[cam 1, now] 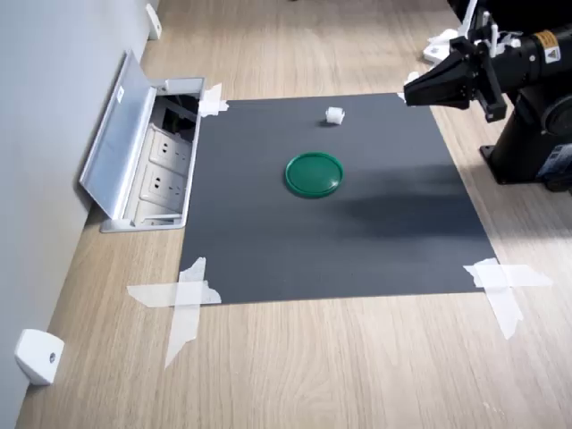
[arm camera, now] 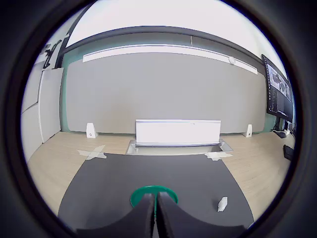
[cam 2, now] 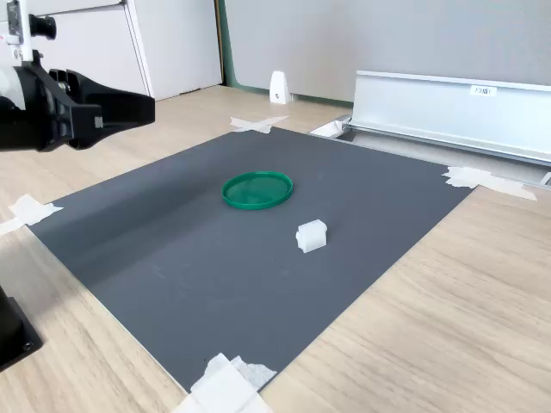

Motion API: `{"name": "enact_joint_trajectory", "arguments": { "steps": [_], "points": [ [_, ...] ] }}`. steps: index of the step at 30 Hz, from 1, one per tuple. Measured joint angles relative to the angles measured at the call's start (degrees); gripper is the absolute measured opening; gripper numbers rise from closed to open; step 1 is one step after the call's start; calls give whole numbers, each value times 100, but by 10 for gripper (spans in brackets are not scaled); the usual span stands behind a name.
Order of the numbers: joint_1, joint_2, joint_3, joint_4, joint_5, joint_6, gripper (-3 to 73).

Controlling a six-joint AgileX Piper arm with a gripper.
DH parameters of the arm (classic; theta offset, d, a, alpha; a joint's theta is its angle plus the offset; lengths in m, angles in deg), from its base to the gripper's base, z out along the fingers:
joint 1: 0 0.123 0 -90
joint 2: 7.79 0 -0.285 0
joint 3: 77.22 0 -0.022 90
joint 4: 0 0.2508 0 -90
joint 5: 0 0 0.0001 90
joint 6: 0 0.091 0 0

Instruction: Grasp a white terminal and put it on the green lid.

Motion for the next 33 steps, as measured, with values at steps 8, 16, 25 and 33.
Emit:
{"name": "enact_joint_trajectory", "arguments": {
  "steps": [8, 16, 25, 33],
  "points": [
    [0, 0, 0, 0, 26, 2, -9],
    [0, 0, 0, 0, 38, 7, -9],
    [0, 0, 0, 0, -40, 7, -9],
    [0, 0, 0, 0, -73, 7, -9]
  ]
}}
